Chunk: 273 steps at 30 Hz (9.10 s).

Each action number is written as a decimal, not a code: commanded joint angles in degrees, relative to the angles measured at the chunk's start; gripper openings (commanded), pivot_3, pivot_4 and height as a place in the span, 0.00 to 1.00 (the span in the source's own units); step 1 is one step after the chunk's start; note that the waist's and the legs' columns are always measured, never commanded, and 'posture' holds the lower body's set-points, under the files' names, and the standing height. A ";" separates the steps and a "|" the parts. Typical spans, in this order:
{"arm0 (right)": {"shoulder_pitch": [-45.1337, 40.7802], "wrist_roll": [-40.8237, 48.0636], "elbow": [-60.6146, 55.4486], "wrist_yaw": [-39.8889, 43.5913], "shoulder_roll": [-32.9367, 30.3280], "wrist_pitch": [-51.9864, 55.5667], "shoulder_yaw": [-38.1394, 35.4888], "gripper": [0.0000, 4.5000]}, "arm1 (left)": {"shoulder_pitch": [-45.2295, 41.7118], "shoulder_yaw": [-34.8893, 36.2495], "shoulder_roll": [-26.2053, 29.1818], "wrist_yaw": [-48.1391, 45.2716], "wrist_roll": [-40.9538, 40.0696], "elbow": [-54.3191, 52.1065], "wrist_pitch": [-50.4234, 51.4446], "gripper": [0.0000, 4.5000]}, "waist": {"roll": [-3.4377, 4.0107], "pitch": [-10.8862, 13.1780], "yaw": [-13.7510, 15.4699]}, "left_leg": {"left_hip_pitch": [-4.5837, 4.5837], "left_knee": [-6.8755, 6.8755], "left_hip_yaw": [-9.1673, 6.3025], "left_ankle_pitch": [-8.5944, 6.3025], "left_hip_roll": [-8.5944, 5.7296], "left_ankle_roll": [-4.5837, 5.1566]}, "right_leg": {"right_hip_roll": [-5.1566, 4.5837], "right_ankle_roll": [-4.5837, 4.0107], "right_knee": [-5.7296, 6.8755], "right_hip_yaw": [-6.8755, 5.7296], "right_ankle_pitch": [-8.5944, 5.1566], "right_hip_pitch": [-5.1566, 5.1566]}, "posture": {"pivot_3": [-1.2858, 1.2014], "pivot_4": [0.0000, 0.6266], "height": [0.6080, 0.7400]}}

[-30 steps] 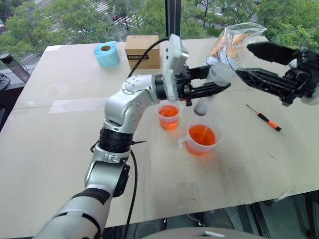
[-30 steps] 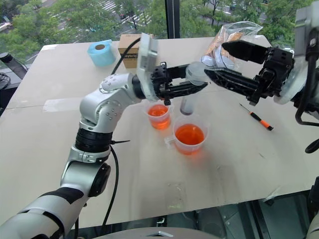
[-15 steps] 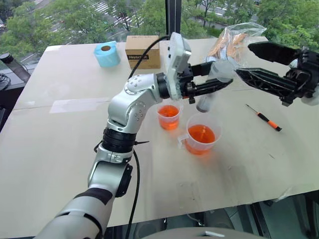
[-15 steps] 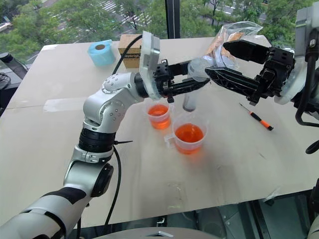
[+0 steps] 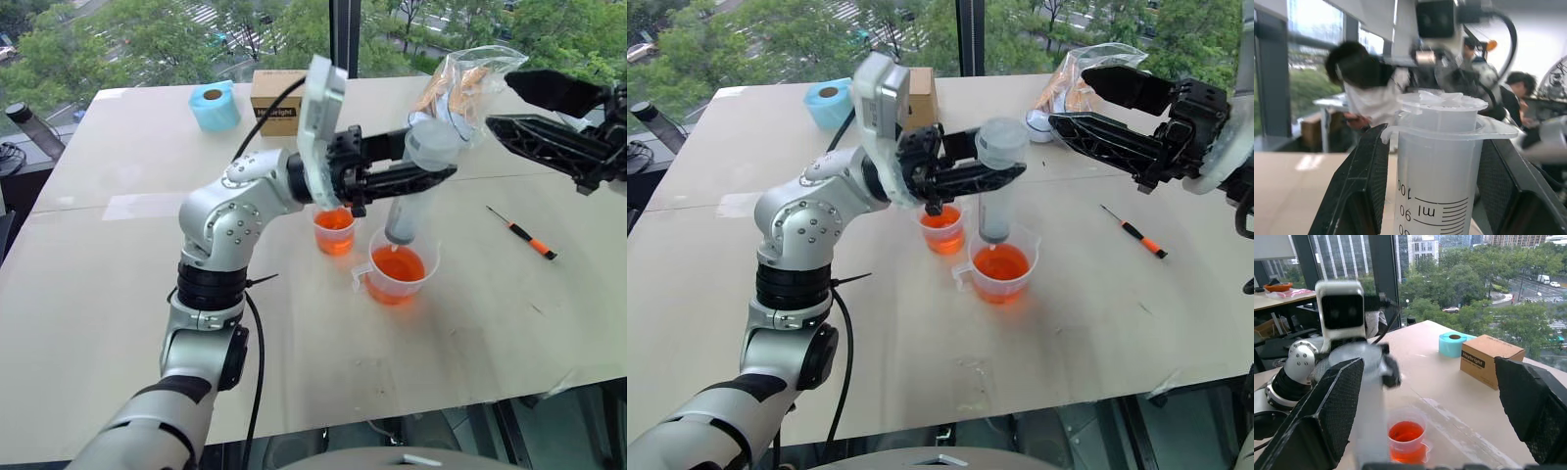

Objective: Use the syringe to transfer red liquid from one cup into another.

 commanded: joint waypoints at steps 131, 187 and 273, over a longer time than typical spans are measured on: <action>-7.22 7.80 11.37 -8.74 4.76 5.78 -1.01 0.97 | -0.55 5.17 -7.37 18.86 7.16 -5.58 -4.27 0.45 | 0.12 -0.06 0.07 | -0.03 -0.01 0.02 -0.01 0.01 0.02 | -0.02 0.02 -0.04 0.06 0.01 0.00 | 0.52 0.24 1.00; -25.00 -42.54 16.60 15.36 24.33 -1.44 34.25 0.01 | 5.20 6.75 1.62 12.38 15.10 6.98 -18.66 0.45 | 0.17 -0.03 -1.23 | -0.07 -0.07 0.02 0.00 -0.04 0.00 | 0.02 0.03 0.00 -0.24 0.02 -0.12 | 0.52 0.24 1.00; -27.26 -25.59 25.62 8.98 23.38 10.91 5.73 0.01 | 3.39 15.40 13.98 20.41 4.00 -8.73 -3.39 0.45 | 0.25 0.03 -1.27 | -0.09 -0.18 0.00 0.00 -0.06 -0.01 | 0.00 0.04 0.00 -0.20 0.02 -0.13 | 0.52 0.24 1.00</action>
